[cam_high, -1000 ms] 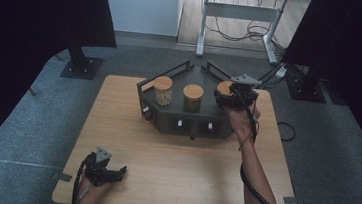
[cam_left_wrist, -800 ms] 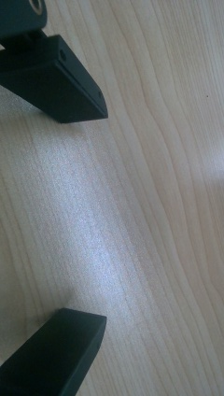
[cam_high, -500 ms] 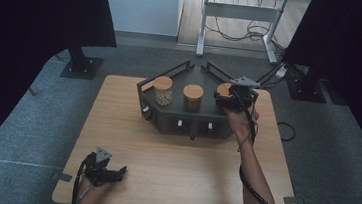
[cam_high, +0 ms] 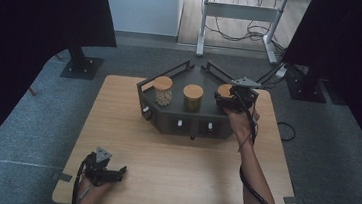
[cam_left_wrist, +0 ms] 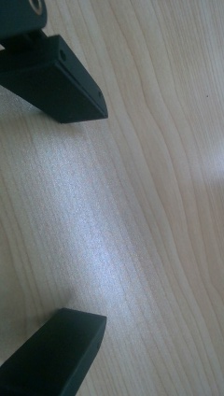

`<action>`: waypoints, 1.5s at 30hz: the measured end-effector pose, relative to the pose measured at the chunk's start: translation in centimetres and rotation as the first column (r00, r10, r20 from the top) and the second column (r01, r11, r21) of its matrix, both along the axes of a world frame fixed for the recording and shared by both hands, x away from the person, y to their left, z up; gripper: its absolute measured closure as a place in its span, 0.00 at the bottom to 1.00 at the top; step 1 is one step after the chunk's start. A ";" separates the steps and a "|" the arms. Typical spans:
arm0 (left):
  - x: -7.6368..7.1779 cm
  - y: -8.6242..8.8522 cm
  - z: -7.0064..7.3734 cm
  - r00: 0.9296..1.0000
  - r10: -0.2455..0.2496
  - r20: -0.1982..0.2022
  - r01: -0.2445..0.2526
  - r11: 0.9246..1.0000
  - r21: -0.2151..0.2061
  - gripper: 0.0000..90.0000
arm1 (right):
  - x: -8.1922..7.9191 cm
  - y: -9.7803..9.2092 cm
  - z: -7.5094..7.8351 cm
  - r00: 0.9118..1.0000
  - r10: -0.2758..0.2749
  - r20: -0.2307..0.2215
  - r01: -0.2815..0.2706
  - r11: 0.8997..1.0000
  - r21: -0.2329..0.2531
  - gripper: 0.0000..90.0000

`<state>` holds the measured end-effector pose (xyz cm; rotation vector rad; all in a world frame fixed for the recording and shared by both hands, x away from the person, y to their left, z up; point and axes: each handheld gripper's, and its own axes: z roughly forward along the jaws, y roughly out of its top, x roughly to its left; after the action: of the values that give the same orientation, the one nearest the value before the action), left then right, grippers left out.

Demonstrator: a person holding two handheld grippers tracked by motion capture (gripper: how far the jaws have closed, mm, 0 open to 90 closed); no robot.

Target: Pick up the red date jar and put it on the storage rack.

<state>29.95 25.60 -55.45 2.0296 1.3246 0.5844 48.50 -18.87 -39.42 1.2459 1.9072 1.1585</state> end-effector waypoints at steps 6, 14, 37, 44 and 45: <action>0.0 0.0 0.0 1.000 0.000 0.000 0.000 1.000 0.000 0.03 | 0.1 -0.2 0.0 1.000 0.008 -0.014 -0.008 1.000 0.011 0.25; 0.0 0.0 0.0 1.000 0.000 0.000 0.000 1.000 0.000 0.03 | 0.4 -0.6 -0.2 1.000 0.007 -0.026 -0.007 1.000 0.004 0.21; 0.0 0.0 0.0 1.000 0.001 0.000 -0.001 1.000 0.000 0.03 | 0.0 -0.9 0.0 1.000 0.016 0.017 -0.016 1.000 -0.019 0.07; 0.0 0.0 0.0 1.000 0.001 0.000 -0.001 1.000 0.000 0.03 | -0.5 -1.0 0.2 0.999 0.035 0.030 -0.035 0.999 -0.016 0.09; 0.0 0.0 0.0 1.000 0.001 0.000 -0.001 1.000 0.000 0.03 | -0.6 -1.0 0.2 0.999 0.037 0.032 -0.036 0.999 -0.018 0.09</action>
<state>29.95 25.60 -55.45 2.0293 1.3252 0.5851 47.91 -19.88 -39.22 1.1805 1.9192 1.1720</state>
